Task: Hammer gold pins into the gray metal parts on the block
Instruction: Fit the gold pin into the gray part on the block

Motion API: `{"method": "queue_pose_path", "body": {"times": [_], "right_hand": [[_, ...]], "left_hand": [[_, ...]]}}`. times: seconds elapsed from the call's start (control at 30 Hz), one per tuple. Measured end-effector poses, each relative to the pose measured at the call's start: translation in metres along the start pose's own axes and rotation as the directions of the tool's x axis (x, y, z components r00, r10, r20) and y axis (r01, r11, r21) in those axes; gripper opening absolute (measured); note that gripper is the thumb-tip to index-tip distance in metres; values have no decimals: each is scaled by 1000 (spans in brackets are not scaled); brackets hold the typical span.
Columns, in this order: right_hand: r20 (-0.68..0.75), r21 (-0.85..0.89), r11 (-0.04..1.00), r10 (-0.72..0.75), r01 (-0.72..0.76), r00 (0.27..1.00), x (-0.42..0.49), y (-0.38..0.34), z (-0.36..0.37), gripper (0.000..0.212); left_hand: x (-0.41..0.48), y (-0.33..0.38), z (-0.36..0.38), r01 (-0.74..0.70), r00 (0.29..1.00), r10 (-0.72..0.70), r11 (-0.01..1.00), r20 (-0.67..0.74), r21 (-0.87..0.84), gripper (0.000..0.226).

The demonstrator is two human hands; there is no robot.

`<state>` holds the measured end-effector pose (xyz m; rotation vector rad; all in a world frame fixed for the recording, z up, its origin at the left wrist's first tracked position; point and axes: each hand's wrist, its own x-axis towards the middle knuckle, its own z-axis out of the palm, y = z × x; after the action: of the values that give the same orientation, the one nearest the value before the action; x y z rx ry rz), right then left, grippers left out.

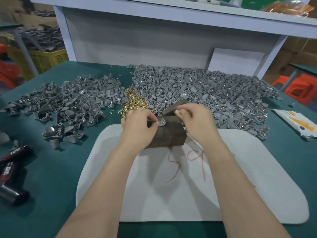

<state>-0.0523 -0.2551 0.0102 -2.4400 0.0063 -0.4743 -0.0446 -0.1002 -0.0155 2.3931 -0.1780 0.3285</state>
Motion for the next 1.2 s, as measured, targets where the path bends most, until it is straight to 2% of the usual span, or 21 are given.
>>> {"method": "queue_pose_path", "body": {"times": [0.07, 0.13, 0.2, 0.3, 0.37, 0.4, 0.47, 0.53, 0.63, 0.8, 1.2], "right_hand": [[-17, -163, 979, 121, -122, 993, 1, 20, -10, 22], [109, -325, 922, 259, -212, 960, -2, 32, -12, 31], [177, -338, 910, 310, -238, 934, -3, 34, -7, 30], [22, -249, 953, 183, -172, 983, -2, 24, -4, 35], [-64, -82, 996, 28, -34, 998, 0, 10, -2, 18], [-42, -28, 999, -36, 35, 998, 0, 2, 1, 8], [67, -16, 995, -98, 100, 993, -1, -10, 11, 9], [137, -69, 992, -96, 106, 986, 0, -16, 23, 11], [136, -116, 988, -82, 98, 987, 2, -17, 32, 11], [116, -94, 993, -65, 76, 991, 2, -16, 36, 8], [115, 30, 1000, 8, -11, 993, 0, -17, 36, 17]], "left_hand": [[0, 0, 0, 6, 1000, -6, 1000, -7, -1, 19], [0, 0, 0, 16, 1000, -16, 1000, -12, -5, 22], [0, 0, 0, 22, 1000, -23, 1000, -8, -4, 20], [0, 0, 0, 27, 1000, -27, 1000, 4, 1, 15], [0, 1, -1, 23, 1000, -23, 1000, 7, 5, 15], [0, 1, -1, 20, 1000, -20, 1000, 5, 5, 16], [0, 1, -2, 14, 1000, -14, 1000, 0, -5, 16], [0, 1, -2, 14, 1000, -14, 1000, 6, -21, 14], [0, 1, -2, 19, 1000, -19, 1000, 9, -23, 13], [0, 0, -1, 12, 1000, -12, 1000, -4, -6, 13], [0, -2, 0, -17, 1000, 17, 1000, -22, -4, 13]]}}
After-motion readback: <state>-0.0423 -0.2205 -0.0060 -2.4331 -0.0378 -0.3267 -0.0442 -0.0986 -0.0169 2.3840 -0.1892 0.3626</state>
